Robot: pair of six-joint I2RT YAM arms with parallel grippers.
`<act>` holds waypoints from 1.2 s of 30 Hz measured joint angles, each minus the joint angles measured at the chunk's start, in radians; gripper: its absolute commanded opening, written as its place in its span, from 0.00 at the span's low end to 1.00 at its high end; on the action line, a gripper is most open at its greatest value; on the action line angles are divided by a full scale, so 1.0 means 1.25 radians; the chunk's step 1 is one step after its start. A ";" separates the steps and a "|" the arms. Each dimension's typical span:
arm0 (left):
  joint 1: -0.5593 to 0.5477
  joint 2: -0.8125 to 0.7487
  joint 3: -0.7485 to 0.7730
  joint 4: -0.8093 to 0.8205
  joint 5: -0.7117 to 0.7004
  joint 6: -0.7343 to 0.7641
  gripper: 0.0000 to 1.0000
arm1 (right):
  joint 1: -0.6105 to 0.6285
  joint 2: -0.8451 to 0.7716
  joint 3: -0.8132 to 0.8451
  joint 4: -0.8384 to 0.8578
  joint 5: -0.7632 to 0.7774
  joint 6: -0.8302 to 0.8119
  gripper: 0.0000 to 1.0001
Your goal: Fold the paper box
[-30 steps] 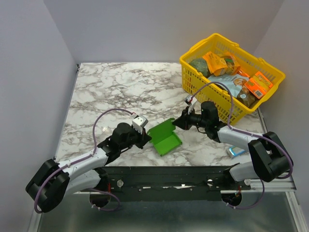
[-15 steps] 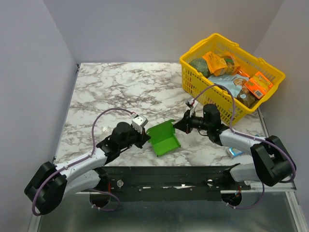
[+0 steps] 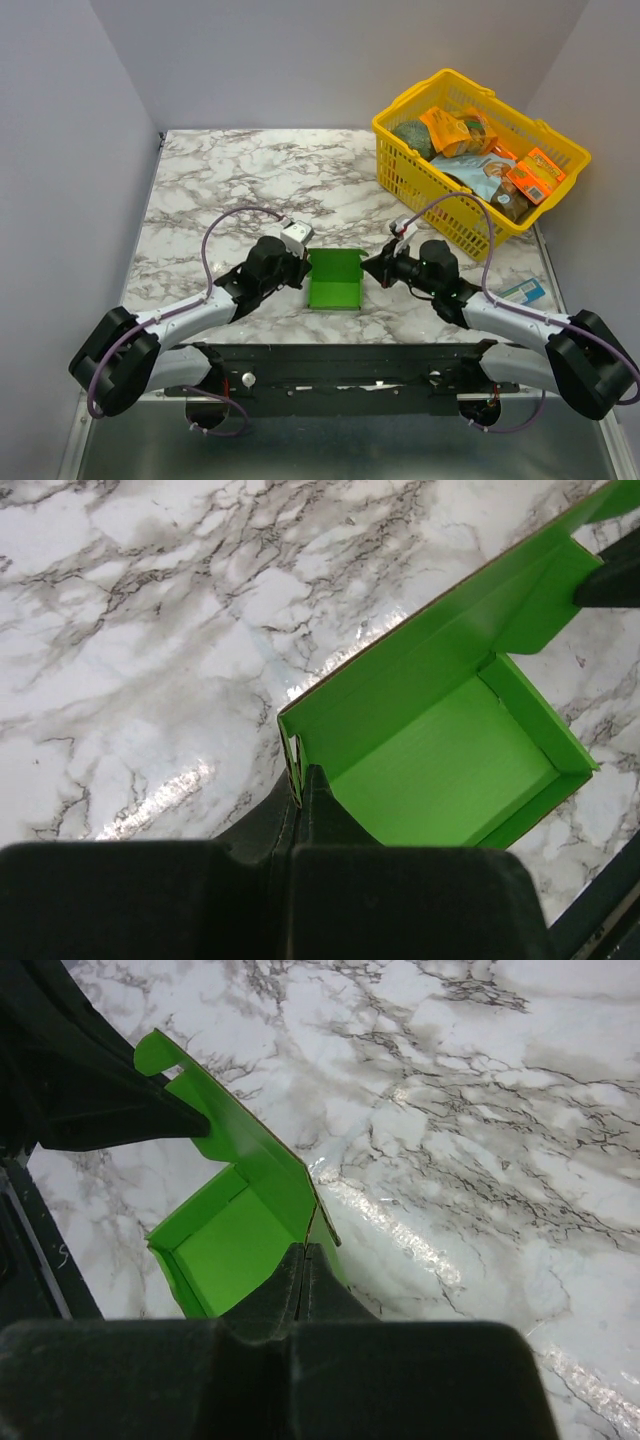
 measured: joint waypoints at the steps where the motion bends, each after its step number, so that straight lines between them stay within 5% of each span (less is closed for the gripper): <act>1: -0.001 0.006 0.007 0.000 -0.010 0.000 0.00 | 0.012 -0.005 -0.007 0.009 0.026 0.005 0.01; 17: -0.106 0.107 0.049 0.045 -0.233 -0.045 0.00 | 0.167 0.042 -0.034 0.084 0.431 0.085 0.01; 36: -0.202 0.186 0.065 0.113 -0.433 -0.153 0.00 | 0.198 0.054 -0.034 0.085 0.549 0.123 0.01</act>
